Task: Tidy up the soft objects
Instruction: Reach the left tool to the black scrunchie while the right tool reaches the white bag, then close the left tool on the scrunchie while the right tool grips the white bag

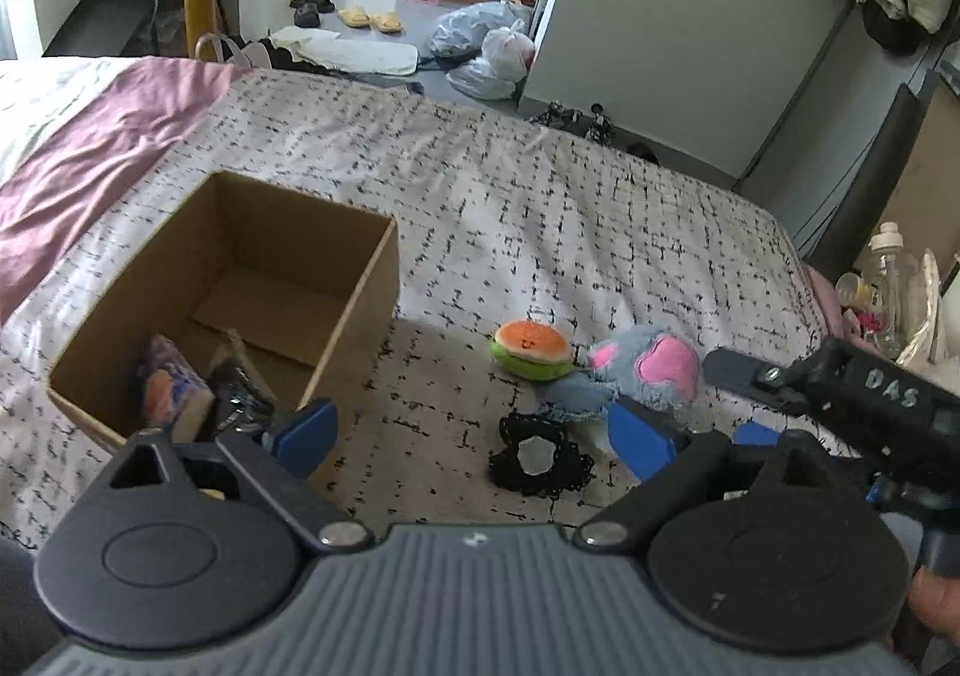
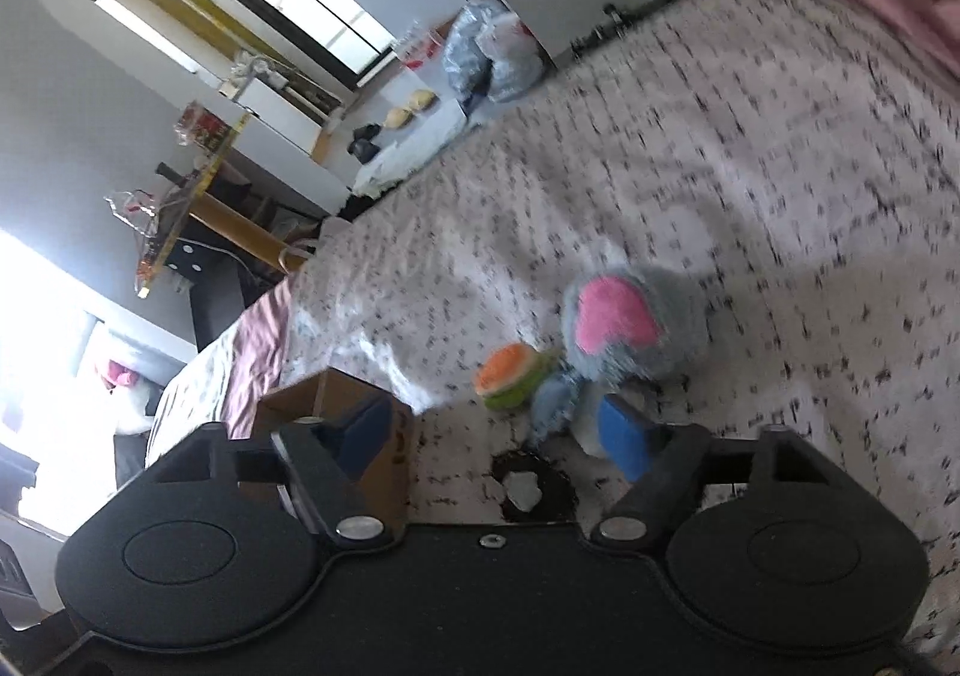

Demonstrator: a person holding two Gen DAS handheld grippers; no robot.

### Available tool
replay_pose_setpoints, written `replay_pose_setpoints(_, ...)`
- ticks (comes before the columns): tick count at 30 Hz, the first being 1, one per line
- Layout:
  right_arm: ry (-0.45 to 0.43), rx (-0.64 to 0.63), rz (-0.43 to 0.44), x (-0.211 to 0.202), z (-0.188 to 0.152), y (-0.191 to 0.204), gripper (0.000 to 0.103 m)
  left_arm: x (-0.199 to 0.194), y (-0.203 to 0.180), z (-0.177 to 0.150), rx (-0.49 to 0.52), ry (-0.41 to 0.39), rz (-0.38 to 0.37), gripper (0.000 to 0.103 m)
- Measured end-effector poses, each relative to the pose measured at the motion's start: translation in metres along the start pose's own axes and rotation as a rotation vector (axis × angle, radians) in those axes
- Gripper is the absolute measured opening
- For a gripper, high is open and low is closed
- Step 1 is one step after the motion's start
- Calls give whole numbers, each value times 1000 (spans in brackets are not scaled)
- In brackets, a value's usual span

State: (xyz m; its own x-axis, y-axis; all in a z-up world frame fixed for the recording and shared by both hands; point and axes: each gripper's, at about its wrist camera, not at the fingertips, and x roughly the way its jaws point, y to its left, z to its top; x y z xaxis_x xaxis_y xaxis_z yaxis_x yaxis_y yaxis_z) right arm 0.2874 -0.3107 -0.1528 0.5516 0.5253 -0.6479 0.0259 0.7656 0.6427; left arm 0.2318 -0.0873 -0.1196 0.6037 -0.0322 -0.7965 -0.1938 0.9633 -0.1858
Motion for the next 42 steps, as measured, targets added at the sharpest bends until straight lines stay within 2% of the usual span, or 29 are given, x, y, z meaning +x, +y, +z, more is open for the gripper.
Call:
replay_pose_setpoints(4,21,5,-5,15,-3,-11,68,22,-2,-7,-8,24,-7,92)
replay_pose_setpoints(6,41,17,-11,24,-4,-16,62,33,-3,-12,-7,34,-16,89)
replay_pose_setpoints(8,65,37,2,32,-4,-21,53,44,-6,-15,-3,46,-14,84)
replay_pose_setpoints(11,80,67,-6,39,-4,-28,48,63,-9,-21,-10,76,-24,78)
replay_pose_setpoints(15,114,90,-38,50,-5,-38,41,85,-16,-28,-2,104,-40,74)
replay_pose_setpoints(21,146,118,-59,67,-5,-50,40,115,-21,-33,-6,141,-35,68)
replay_pose_setpoints(26,180,113,-58,85,-2,-54,36,133,-22,-33,1,169,-32,58)
replay_pose_setpoints(33,204,114,-61,99,0,-57,35,146,-28,-33,19,189,-29,54)
replay_pose_setpoints(38,203,107,-51,102,0,-57,33,146,-32,-32,6,197,-59,28)
replay_pose_setpoints(42,191,85,-53,99,1,-53,32,138,-31,-31,7,193,-59,26)
